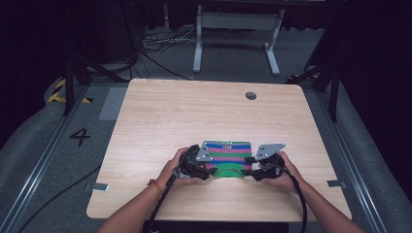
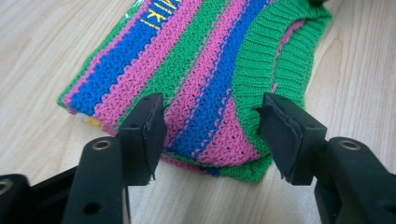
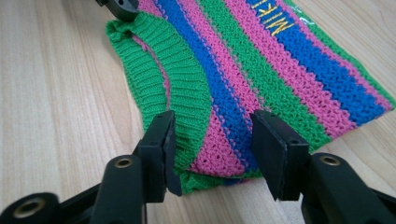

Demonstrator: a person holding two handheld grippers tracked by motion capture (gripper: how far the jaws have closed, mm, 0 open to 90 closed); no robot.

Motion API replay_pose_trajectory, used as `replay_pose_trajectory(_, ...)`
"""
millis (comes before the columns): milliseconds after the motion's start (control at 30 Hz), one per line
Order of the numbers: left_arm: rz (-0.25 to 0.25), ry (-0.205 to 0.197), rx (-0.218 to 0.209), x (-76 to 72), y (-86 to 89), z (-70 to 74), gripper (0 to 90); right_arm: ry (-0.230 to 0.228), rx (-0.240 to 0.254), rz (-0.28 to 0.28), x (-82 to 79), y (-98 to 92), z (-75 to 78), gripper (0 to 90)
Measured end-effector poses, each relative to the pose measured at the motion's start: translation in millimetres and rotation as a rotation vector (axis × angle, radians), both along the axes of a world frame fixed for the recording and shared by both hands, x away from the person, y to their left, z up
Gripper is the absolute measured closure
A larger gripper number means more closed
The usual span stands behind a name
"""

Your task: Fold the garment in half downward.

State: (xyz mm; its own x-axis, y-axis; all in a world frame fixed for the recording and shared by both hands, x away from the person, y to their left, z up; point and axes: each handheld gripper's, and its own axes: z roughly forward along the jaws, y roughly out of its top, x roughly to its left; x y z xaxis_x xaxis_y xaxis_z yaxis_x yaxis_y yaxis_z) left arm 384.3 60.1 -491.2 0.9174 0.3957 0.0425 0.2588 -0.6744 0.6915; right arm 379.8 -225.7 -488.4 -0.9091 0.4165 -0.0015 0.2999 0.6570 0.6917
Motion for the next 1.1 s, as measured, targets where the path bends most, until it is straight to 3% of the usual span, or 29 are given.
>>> replay_pose_trajectory(133, 0.015, 0.041, -0.063, 4.8, 5.0, -6.3, 35.7, 0.017, 0.020, 0.012, 1.5, -1.5, -4.3, 47.8)
replay_pose_trajectory(233, 0.014, 0.049, -0.090, 5.5, 7.4, -8.7, 35.5, 0.018, 0.037, 0.018, 2.2, -3.4, -5.6, 47.8)
replay_pose_trajectory(433, 0.026, 0.031, -0.074, 3.2, 6.4, -7.0, 34.9, -0.003, 0.015, 0.012, -0.6, -0.9, -3.6, 45.7)
replay_pose_trajectory(533, 0.042, -0.003, -0.025, -0.2, 3.2, -1.5, 31.5, -0.013, -0.006, 0.003, -0.9, 0.2, -0.5, 40.1)
replay_pose_trajectory(600, 0.052, -0.007, -0.016, -2.6, 2.2, 1.0, 30.6, -0.024, -0.016, -0.004, -1.3, 0.5, 1.9, 38.2)
replay_pose_trajectory(733, 0.037, -0.009, -0.003, -4.1, 3.6, 3.9, 29.1, -0.041, -0.024, -0.015, -2.7, -1.0, 6.8, 35.5)
replay_pose_trajectory(867, 0.037, -0.042, 0.014, -6.5, 7.9, 10.8, 28.6, -0.044, -0.041, -0.031, -4.9, -2.3, 10.6, 31.9)
replay_pose_trajectory(1100, 0.023, -0.032, 0.040, -10.8, 19.0, 16.8, 27.1, -0.061, -0.060, -0.048, -10.2, -7.4, 18.4, 29.3)
